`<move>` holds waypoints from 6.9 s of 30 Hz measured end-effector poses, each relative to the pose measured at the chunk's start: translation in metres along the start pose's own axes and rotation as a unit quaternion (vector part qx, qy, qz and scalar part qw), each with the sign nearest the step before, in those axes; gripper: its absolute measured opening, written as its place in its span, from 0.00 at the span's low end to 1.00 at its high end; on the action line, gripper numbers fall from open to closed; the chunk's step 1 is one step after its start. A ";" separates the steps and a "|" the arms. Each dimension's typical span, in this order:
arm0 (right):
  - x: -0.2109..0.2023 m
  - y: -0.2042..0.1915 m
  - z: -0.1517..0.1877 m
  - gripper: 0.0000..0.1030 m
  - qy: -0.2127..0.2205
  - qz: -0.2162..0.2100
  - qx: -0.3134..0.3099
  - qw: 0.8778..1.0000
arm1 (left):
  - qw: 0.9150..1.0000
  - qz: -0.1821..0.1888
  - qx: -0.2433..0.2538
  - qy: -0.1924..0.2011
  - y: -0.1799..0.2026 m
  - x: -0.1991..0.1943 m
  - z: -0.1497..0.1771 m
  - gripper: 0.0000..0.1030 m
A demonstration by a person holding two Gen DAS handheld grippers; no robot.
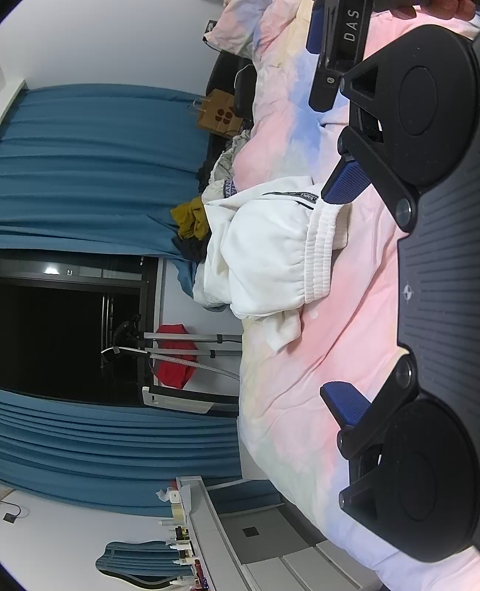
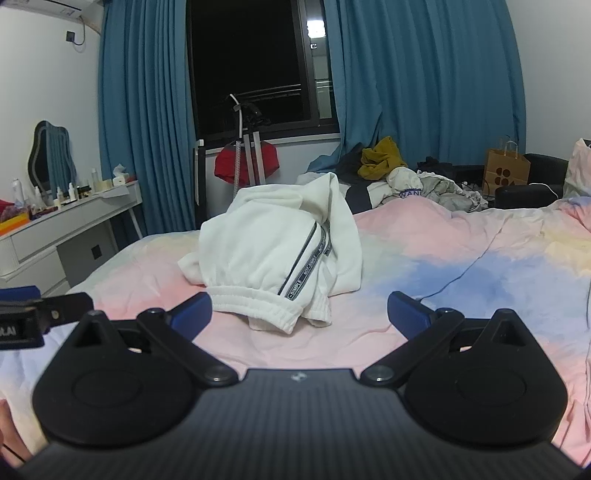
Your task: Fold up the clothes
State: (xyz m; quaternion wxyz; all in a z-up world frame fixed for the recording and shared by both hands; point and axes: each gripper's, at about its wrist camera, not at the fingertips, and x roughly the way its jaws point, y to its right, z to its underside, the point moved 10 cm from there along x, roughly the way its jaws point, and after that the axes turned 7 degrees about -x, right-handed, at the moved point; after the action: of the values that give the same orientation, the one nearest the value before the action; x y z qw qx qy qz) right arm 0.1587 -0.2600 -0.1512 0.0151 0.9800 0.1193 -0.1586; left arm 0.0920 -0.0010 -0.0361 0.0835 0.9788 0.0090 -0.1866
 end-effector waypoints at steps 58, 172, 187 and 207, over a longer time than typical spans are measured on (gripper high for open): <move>-0.003 0.029 0.002 1.00 0.015 0.090 0.060 0.994 | 0.996 0.015 -0.052 -0.076 -0.009 0.036 0.020 1.00; 0.105 -0.068 -0.029 0.07 -0.030 -0.221 0.158 0.962 | 0.814 0.114 -0.560 -0.102 -0.264 0.157 0.025 0.70; 0.112 -0.067 0.040 0.07 -0.168 -0.177 0.201 0.949 | 0.795 0.074 -0.585 -0.145 -0.226 0.123 0.073 0.72; 0.109 -0.070 0.041 0.07 -0.159 -0.188 0.212 0.946 | 0.865 0.094 -0.485 -0.091 -0.196 0.189 0.025 0.14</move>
State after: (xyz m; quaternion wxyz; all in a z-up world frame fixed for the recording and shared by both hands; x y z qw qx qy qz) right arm 0.2300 -0.1699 -0.2240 -0.2040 0.8825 0.2610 -0.3340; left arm 0.2491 0.1853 -0.1592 0.5653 0.7896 -0.0014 -0.2385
